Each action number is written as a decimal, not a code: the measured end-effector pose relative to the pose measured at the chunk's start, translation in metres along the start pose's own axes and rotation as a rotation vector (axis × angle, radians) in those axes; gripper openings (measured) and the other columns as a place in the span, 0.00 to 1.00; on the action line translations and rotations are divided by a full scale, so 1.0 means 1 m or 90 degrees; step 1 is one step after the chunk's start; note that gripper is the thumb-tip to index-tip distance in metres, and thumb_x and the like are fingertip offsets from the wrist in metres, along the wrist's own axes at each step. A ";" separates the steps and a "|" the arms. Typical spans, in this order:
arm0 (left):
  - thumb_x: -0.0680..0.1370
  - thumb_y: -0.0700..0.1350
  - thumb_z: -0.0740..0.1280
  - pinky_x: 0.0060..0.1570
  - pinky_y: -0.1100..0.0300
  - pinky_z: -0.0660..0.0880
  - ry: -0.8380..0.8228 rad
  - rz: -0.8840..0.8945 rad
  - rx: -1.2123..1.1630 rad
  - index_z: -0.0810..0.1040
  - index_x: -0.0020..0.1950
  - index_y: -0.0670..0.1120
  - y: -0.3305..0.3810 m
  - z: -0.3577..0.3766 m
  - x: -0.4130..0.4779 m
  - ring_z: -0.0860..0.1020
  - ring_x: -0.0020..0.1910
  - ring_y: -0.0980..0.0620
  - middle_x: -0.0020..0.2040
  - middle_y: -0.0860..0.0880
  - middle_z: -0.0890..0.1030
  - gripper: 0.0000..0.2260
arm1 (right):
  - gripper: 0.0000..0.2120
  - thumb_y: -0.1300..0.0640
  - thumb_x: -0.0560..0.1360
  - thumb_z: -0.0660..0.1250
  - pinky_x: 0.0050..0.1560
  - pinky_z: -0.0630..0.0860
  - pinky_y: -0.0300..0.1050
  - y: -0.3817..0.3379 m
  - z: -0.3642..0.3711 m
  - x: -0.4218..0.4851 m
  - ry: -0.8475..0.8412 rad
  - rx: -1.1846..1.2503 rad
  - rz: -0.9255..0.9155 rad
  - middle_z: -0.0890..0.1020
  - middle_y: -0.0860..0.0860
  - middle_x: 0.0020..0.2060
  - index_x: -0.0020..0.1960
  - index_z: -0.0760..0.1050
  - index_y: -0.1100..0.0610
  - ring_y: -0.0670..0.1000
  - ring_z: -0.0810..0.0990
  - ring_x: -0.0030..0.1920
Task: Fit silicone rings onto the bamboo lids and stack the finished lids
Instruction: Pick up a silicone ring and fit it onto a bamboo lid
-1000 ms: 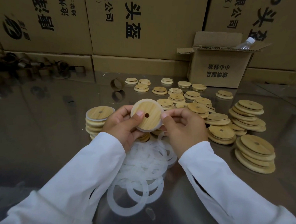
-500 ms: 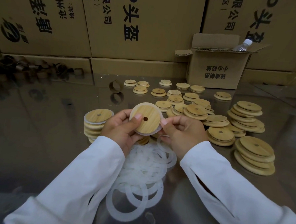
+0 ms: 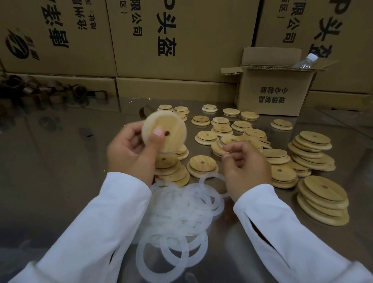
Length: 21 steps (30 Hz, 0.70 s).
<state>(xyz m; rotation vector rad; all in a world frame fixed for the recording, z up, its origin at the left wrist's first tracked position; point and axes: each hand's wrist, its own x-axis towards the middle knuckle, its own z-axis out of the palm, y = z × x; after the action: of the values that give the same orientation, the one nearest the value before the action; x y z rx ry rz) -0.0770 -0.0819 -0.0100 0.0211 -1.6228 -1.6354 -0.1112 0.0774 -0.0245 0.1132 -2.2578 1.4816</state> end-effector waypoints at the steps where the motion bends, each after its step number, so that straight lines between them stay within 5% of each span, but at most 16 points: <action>1: 0.73 0.42 0.69 0.36 0.74 0.74 0.060 0.033 0.020 0.77 0.48 0.49 0.001 -0.003 0.003 0.80 0.39 0.66 0.41 0.57 0.81 0.05 | 0.07 0.61 0.74 0.63 0.38 0.70 0.31 0.004 -0.001 0.001 -0.003 -0.048 -0.020 0.77 0.42 0.36 0.46 0.74 0.49 0.40 0.76 0.39; 4: 0.73 0.45 0.70 0.39 0.74 0.75 0.225 0.039 0.052 0.76 0.51 0.49 -0.003 -0.012 0.014 0.80 0.43 0.63 0.45 0.53 0.80 0.07 | 0.10 0.57 0.73 0.66 0.53 0.73 0.46 0.014 0.000 0.003 -0.078 -0.193 0.011 0.77 0.49 0.51 0.54 0.73 0.50 0.51 0.74 0.56; 8: 0.73 0.45 0.70 0.36 0.75 0.74 0.338 -0.049 0.022 0.78 0.53 0.48 -0.013 -0.021 0.026 0.80 0.42 0.60 0.46 0.49 0.81 0.09 | 0.13 0.54 0.73 0.66 0.59 0.71 0.52 0.015 0.001 0.001 -0.106 -0.261 0.002 0.76 0.51 0.57 0.58 0.73 0.51 0.53 0.72 0.60; 13: 0.73 0.45 0.69 0.30 0.75 0.71 0.354 -0.121 0.068 0.77 0.53 0.46 -0.021 -0.025 0.028 0.77 0.35 0.60 0.44 0.48 0.80 0.10 | 0.15 0.51 0.74 0.64 0.57 0.71 0.50 0.016 0.002 0.002 -0.139 -0.334 0.003 0.76 0.50 0.58 0.60 0.72 0.50 0.53 0.71 0.60; 21: 0.73 0.46 0.69 0.46 0.60 0.68 0.289 -0.269 0.114 0.78 0.53 0.44 -0.027 -0.027 0.031 0.75 0.44 0.48 0.47 0.47 0.78 0.11 | 0.21 0.49 0.78 0.56 0.64 0.64 0.51 0.015 0.005 0.003 -0.219 -0.325 -0.081 0.70 0.46 0.68 0.71 0.60 0.42 0.52 0.63 0.68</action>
<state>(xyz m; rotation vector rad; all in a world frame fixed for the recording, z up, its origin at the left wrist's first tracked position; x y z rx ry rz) -0.0975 -0.1249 -0.0219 0.8172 -1.4592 -1.6259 -0.1202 0.0794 -0.0379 0.3689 -2.7702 0.8322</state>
